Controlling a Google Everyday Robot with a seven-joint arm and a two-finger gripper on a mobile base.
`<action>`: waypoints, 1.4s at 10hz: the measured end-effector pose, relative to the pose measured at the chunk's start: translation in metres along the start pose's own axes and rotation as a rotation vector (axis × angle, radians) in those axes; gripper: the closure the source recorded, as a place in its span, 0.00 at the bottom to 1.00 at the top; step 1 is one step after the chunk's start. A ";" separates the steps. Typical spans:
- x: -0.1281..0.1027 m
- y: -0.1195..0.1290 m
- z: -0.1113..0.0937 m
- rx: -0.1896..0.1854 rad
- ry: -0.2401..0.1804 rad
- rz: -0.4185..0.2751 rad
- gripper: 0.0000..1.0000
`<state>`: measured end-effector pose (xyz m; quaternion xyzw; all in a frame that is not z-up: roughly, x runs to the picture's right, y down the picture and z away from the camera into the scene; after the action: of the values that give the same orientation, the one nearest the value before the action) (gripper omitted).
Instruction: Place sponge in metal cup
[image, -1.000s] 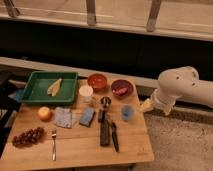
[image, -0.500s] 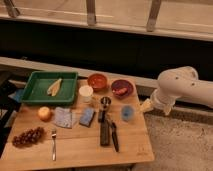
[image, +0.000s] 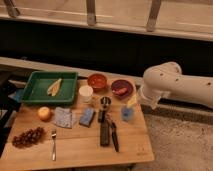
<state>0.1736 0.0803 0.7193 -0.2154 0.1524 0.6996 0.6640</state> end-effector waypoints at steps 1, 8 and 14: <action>-0.010 0.029 0.002 -0.024 -0.008 -0.025 0.23; -0.020 0.068 0.003 -0.051 -0.018 -0.057 0.23; -0.014 0.157 0.048 -0.123 0.097 -0.122 0.23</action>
<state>0.0130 0.0811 0.7565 -0.2985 0.1277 0.6547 0.6826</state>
